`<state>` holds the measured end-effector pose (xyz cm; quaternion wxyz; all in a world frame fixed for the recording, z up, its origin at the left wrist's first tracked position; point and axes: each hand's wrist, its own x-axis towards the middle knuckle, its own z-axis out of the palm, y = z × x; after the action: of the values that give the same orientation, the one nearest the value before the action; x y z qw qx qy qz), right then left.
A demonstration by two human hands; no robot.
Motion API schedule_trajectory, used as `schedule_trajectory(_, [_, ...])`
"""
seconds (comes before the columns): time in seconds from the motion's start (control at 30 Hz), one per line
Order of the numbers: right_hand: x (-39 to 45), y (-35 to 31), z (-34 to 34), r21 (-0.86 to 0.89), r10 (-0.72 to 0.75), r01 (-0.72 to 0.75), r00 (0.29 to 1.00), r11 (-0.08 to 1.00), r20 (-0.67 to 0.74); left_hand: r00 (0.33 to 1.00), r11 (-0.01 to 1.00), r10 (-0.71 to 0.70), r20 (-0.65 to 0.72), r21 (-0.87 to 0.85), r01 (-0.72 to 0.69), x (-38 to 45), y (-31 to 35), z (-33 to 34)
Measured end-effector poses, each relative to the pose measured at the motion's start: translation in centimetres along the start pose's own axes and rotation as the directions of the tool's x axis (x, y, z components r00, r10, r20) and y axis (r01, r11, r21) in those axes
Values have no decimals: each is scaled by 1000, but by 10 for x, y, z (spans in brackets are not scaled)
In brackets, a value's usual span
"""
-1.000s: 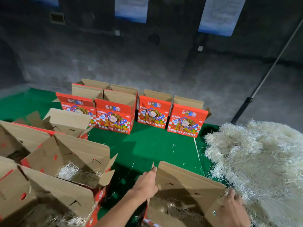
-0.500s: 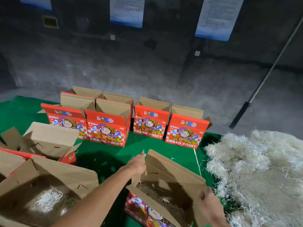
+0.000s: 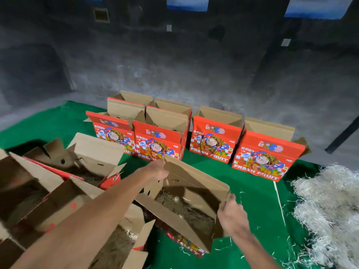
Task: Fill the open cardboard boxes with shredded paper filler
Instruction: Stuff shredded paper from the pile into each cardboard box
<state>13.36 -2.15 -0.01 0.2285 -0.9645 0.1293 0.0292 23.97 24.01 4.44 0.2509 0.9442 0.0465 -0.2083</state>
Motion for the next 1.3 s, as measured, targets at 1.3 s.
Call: schedule_trajectory(1.3, [78,-195,70,437,-283,118,899,892,333,852,882,236,-468,472,14,36,-34,-54])
